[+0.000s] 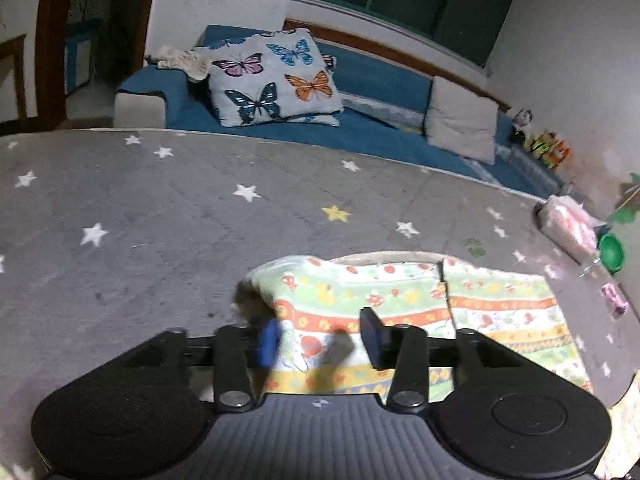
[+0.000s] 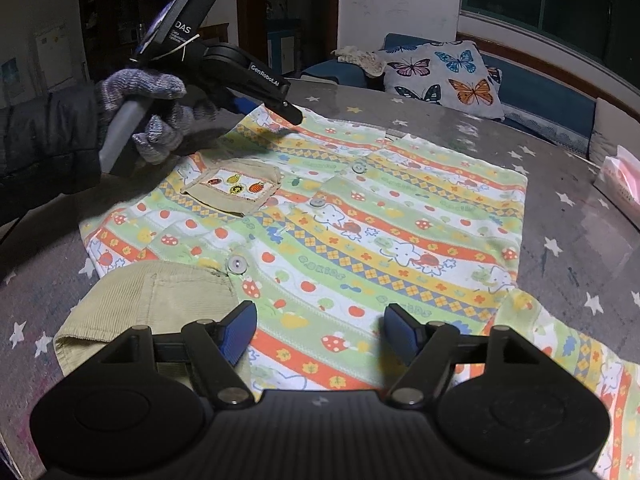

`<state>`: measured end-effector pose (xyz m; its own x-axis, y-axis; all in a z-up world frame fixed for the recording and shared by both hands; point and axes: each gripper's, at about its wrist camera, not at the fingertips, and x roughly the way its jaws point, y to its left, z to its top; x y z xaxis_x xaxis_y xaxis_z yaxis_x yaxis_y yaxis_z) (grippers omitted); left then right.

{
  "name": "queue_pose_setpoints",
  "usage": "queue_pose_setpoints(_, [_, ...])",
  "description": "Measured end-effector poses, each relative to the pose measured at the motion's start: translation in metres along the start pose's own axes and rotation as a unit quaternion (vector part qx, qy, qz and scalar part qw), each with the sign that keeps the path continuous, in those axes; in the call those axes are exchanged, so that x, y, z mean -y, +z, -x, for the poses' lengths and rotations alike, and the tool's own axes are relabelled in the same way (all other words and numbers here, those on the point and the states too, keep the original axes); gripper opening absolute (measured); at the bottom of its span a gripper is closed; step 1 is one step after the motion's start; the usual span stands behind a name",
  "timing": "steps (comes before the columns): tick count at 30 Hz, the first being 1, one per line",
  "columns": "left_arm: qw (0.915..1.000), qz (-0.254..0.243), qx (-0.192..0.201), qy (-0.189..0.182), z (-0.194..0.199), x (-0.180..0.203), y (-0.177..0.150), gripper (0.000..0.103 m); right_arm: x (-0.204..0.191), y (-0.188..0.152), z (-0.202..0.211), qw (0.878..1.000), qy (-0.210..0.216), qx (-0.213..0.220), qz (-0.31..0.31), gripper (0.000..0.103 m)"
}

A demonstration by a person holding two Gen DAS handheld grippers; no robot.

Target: Fold clothes

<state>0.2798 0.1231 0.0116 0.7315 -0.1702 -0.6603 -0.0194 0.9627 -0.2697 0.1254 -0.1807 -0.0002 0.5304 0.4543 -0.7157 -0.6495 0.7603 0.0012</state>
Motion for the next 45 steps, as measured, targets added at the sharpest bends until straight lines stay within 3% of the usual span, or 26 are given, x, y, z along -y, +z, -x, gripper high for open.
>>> queue_pose_setpoints(6, [0.9987,0.03,0.04,0.002,0.003,-0.013,0.01,0.028,0.0,0.0,-0.001,1.0,0.001,0.0,-0.002,0.074])
queue_pose_setpoints(10, [0.9985,0.036,0.041,0.01,0.0,-0.021,0.015,0.027,-0.001,0.001,-0.003,1.0,0.0,-0.001,-0.003,0.075])
queue_pose_setpoints(13, [0.9984,0.017,0.037,0.039,-0.006,-0.021,0.015,0.023,0.0,0.002,-0.003,1.0,0.001,-0.001,-0.003,0.075])
queue_pose_setpoints(14, [0.998,0.01,0.036,0.051,-0.008,-0.021,0.014,0.017,0.0,0.002,-0.003,1.0,0.001,-0.001,-0.004,0.075])
queue_pose_setpoints(18, [0.9956,-0.012,0.038,0.085,-0.013,-0.021,0.012,0.015,-0.001,0.003,-0.003,1.0,0.0,-0.002,-0.004,0.075])
queue_pose_setpoints(25, [0.9944,-0.034,0.05,0.087,0.013,-0.01,0.008,0.019,-0.005,0.005,0.0,1.0,-0.009,-0.003,0.007,0.075])
queue_pose_setpoints(27, [0.9941,-0.056,0.054,0.076,0.029,-0.001,0.001,0.039,-0.007,0.007,0.003,1.0,-0.009,0.003,0.01,0.075])
queue_pose_setpoints(28, [0.9935,-0.068,0.055,0.073,0.035,0.004,-0.004,0.042,-0.009,0.008,0.005,1.0,-0.008,0.006,0.011,0.075])
queue_pose_setpoints(38, [0.9778,-0.198,0.036,0.059,0.094,0.052,-0.097,0.048,-0.024,0.02,0.014,0.999,-0.012,0.034,0.019,0.075])
queue_pose_setpoints(45, [0.9682,-0.241,0.039,0.056,0.118,0.073,-0.156,0.048,-0.036,0.029,0.006,0.999,-0.011,0.035,0.027,0.076])
